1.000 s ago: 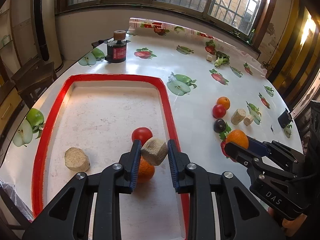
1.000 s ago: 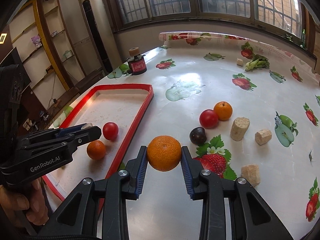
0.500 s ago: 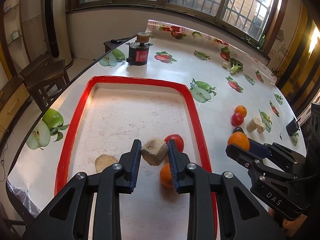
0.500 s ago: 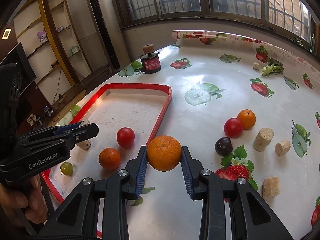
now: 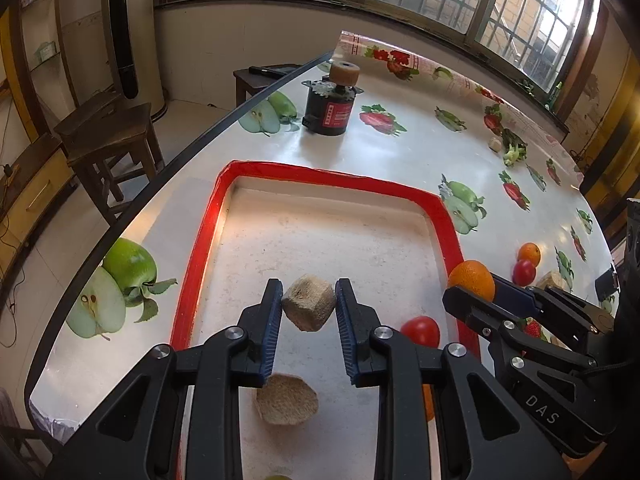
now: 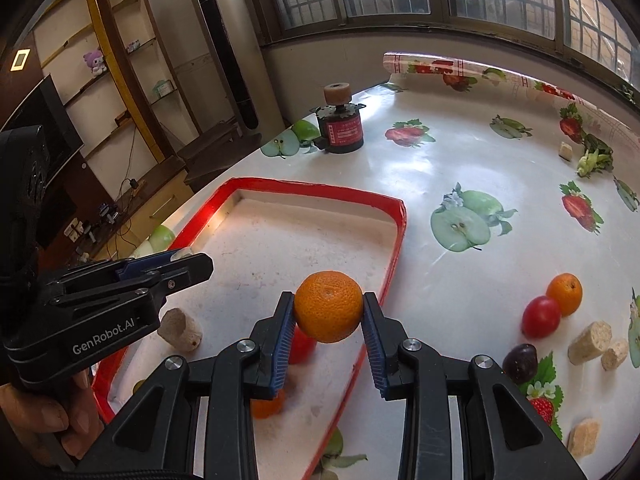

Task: Organize fruits
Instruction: 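Carry the beige cube and the orange over the red tray, then open the left tool to drop the cube while the right tool releases the orange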

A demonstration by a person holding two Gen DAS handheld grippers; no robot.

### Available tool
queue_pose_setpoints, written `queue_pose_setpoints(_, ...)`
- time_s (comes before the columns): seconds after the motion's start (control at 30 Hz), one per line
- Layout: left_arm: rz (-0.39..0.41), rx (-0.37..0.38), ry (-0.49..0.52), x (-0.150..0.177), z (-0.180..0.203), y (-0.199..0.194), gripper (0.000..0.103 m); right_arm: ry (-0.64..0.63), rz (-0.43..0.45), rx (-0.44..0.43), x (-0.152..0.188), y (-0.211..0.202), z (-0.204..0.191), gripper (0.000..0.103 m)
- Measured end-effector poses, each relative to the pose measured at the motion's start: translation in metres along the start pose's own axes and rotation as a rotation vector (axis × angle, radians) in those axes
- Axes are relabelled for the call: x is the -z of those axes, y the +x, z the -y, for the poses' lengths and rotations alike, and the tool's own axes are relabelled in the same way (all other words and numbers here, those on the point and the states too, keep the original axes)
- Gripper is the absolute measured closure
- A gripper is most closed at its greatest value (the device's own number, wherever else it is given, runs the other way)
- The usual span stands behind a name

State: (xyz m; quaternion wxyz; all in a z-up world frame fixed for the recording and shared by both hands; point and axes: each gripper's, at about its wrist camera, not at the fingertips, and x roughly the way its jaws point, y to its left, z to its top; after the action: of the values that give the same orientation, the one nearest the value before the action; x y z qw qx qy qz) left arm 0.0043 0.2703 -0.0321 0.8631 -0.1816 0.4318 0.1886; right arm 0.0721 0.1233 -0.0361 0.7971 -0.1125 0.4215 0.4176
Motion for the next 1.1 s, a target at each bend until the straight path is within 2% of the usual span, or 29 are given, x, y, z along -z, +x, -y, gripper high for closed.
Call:
queue_pose_setpoints(0.47,-0.100,-0.038,-0.016,-0.004,-0.004,0.042,0.079,-0.011,-0.079,-0.010,-0.012,0.052,0.003,0.068)
queue_pose_setpoints(0.53,-0.093,-0.042,-0.017,-0.003,-0.004,0.041,0.078,-0.010,-0.082,-0.003,-0.011,0.056,0.004,0.068)
queue_pose_setpoints(0.63,-0.100,-0.054,-0.026,-0.003,-0.005,0.041,0.076,-0.021,-0.084,0.001,-0.012,0.056,0.002,0.067)
queue_pose_setpoints(0.73,-0.095,-0.068,-0.032,-0.003,-0.008,0.036,0.069,-0.021,-0.077,-0.006,-0.011,0.050,0.002,0.064)
queue_pose_setpoints(0.8,-0.084,-0.070,-0.047,-0.002,-0.012,0.031,0.056,-0.028,-0.063,0.003,-0.011,0.044,0.001,0.059)
queue_pose_setpoints(0.9,-0.071,-0.073,-0.051,-0.001,-0.013,0.024,0.056,-0.030,-0.040,0.017,-0.010,0.032,0.002,0.050)
queue_pose_setpoints(1.1,-0.056,-0.070,-0.045,0.003,-0.008,0.012,0.056,-0.016,-0.022,0.018,-0.001,0.009,0.006,0.050)
